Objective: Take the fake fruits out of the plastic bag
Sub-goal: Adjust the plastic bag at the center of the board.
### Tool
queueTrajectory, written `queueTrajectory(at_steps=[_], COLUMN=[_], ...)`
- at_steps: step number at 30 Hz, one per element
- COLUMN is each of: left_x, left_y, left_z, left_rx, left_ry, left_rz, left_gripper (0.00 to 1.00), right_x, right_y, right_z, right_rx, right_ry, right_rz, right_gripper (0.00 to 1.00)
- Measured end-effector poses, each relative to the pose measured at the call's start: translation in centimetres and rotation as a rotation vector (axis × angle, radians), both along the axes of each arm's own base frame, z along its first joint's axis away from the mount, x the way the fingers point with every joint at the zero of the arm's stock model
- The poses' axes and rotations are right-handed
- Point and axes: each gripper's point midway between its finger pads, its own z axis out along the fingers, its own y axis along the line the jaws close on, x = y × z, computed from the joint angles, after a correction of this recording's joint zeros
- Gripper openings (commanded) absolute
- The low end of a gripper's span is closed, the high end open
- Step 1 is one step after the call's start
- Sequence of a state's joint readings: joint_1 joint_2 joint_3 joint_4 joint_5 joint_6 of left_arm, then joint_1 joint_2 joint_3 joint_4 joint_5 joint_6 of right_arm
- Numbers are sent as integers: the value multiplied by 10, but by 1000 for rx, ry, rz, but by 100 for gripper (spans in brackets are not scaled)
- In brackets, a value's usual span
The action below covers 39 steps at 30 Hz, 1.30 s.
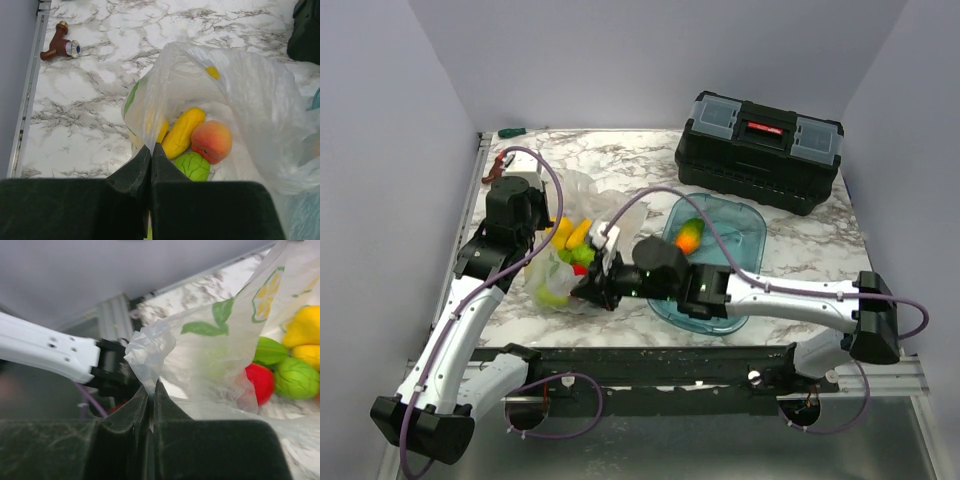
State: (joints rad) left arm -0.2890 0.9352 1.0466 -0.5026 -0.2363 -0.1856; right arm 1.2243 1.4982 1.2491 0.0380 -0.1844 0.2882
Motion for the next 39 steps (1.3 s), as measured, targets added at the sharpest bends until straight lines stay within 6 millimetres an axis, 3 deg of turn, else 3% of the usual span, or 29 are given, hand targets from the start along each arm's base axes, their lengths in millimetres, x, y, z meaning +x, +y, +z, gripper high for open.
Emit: queueTrajectory(at_steps=[4,11,14,16,18,23,30,39], left_x=[0,0,0,0,-1,-3,-9,-10], left_y=[0,0,0,-1,0,-3,-10,-13], left_z=[-2,-2,-1,-1,0,3,11,12], left_rx=[-4,-11,-14,-15,-16,-27,-45,-47], left_ry=[12,11,10,9,7,-4,-28,-41], left_rz=[4,7,7,6,6,-13,-63,-87], left_gripper=[0,0,0,0,0,0,0,0], right_x=[-15,-1,2,1,-3,-24,-69,-73], right_y=[7,9,1,-2,3,24,26,11], right_z=[-41,-133,-162,-169,-164,-145,-111,-56], right_rx=[-90,-324,-432,-468,-456,-387,-235,-193], right_ry=[-264,-771,-890,-884,-838,-658,-337,-134], right_rz=[-135,-423,-472,-471,-460,-349,-142,-197], right_gripper=[2,8,26,49,68,89,97,100])
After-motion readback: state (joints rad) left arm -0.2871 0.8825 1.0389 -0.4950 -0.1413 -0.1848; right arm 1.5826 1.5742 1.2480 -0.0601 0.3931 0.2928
